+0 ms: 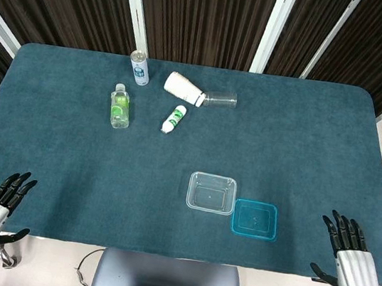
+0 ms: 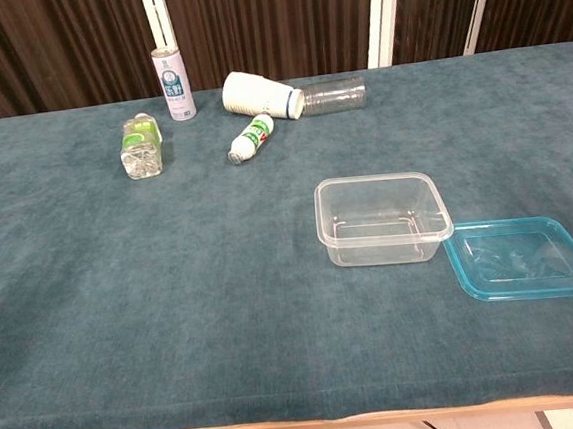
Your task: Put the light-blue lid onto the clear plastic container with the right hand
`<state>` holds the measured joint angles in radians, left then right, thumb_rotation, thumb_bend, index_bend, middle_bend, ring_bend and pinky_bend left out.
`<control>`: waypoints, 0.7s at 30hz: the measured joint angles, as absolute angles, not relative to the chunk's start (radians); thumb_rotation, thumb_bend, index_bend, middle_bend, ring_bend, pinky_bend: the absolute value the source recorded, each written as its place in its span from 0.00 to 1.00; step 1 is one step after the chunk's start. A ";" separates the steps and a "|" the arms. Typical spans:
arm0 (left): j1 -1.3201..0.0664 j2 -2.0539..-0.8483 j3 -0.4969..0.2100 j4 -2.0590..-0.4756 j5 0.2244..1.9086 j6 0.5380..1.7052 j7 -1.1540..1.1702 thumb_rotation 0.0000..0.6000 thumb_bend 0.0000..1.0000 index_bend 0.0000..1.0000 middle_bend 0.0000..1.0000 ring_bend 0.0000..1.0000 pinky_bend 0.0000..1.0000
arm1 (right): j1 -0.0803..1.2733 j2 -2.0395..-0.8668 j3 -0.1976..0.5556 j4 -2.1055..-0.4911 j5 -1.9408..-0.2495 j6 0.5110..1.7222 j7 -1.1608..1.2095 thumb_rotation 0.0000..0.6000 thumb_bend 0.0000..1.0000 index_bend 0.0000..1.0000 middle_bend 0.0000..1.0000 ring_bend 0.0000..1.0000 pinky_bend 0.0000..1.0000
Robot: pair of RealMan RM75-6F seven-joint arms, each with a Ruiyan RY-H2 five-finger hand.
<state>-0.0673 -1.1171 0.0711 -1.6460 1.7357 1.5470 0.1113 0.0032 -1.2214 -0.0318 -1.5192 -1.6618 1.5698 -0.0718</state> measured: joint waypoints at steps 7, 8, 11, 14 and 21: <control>-0.063 -1.114 0.073 -1.649 1.737 1.553 0.110 1.00 0.44 0.08 0.00 0.00 0.37 | 0.010 -1.220 -0.029 -1.520 -1.659 1.558 -0.069 1.00 0.12 0.00 0.00 0.00 0.01; -0.062 -1.114 0.073 -1.649 1.737 1.554 0.110 1.00 0.44 0.08 0.00 0.00 0.37 | 0.014 -1.219 -0.029 -1.521 -1.660 1.552 -0.062 1.00 0.12 0.00 0.00 0.00 0.01; -0.062 -1.111 0.075 -1.651 1.738 1.552 0.105 1.00 0.44 0.08 0.00 0.00 0.37 | 0.026 -1.218 -0.029 -1.521 -1.668 1.542 -0.029 1.00 0.12 0.00 0.00 0.00 0.04; -0.060 -1.108 0.076 -1.652 1.741 1.557 0.097 1.00 0.44 0.08 0.00 0.00 0.37 | 0.049 -1.225 -0.019 -1.515 -1.672 1.525 -0.001 1.00 0.12 0.00 0.00 0.00 0.05; -0.057 -1.100 0.077 -1.649 1.750 1.572 0.067 1.00 0.44 0.09 0.00 0.00 0.37 | 0.102 -1.212 0.003 -1.571 -1.614 1.405 -0.019 1.00 0.12 0.00 0.00 0.00 0.10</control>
